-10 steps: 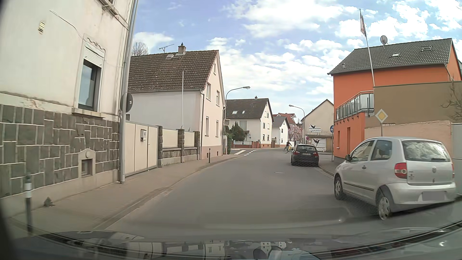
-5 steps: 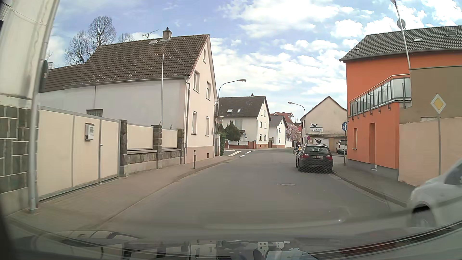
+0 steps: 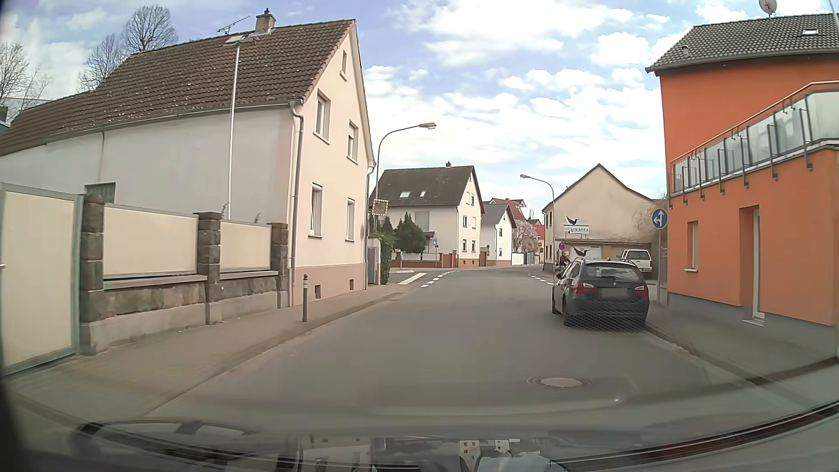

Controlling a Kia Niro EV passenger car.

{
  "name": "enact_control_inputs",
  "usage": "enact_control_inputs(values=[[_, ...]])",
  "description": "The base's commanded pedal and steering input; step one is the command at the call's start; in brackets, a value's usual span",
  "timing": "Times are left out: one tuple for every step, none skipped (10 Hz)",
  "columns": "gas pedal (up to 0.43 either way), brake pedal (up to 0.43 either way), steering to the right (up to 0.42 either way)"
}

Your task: Follow the waypoints while adhering to traffic rules and regulations

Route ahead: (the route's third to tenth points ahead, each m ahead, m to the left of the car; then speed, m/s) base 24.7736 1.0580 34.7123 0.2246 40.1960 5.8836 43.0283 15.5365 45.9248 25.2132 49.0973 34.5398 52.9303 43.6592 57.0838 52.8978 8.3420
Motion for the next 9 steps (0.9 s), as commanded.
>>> enact_control_inputs(values=[[0.067,0.0,0.025],[0.067,0.0,0.026],[0.067,0.0,0.028],[0.067,0.0,0.03],[0.067,0.0,0.032],[0.067,0.0,0.035],[0.067,0.0,0.039],[0.067,0.0,0.044],[0.067,0.0,0.049]])
